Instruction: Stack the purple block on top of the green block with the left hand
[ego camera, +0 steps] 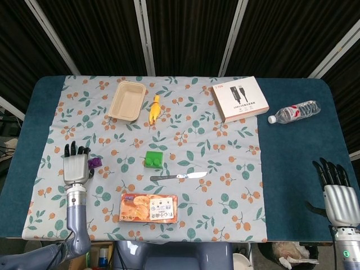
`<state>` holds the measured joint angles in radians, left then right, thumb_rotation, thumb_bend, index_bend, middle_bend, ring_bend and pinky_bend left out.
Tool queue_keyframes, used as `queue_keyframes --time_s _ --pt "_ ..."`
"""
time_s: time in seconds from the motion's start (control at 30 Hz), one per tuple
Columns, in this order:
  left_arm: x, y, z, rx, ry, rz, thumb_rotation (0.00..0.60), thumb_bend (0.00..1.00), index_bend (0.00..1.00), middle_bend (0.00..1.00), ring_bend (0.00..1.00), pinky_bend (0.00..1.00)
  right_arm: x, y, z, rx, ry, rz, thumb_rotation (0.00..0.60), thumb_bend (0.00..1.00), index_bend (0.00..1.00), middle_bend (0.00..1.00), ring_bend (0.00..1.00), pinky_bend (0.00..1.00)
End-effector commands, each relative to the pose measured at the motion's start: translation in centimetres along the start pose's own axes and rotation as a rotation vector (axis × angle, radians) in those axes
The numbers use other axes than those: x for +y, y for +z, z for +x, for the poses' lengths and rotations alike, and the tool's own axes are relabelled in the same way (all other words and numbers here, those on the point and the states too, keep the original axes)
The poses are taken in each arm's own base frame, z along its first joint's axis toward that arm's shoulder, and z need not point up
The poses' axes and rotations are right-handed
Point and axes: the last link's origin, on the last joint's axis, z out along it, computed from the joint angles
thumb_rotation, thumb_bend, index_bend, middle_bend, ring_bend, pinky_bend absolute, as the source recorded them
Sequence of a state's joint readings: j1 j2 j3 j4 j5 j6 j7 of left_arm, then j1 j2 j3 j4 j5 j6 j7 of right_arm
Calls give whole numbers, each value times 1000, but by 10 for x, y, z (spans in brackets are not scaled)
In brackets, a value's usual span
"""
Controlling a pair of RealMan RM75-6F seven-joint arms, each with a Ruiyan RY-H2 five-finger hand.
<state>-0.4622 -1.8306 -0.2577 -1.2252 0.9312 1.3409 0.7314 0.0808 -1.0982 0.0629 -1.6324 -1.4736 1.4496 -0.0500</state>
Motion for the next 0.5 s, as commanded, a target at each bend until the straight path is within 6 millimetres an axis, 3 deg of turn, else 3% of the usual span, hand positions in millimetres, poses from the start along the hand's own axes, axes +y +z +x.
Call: queue_keyframes --time_s 0.03,0.5 --pt "0 1 3 8 1 1 600 277 275 218 38 0 0 0 0 0 0 -1 600 82 76 9 0 0" --pt "-3 3 8 13 28 -9 600 277 274 218 38 0 0 0 -1 -9 3 -4 600 81 76 9 0 0"
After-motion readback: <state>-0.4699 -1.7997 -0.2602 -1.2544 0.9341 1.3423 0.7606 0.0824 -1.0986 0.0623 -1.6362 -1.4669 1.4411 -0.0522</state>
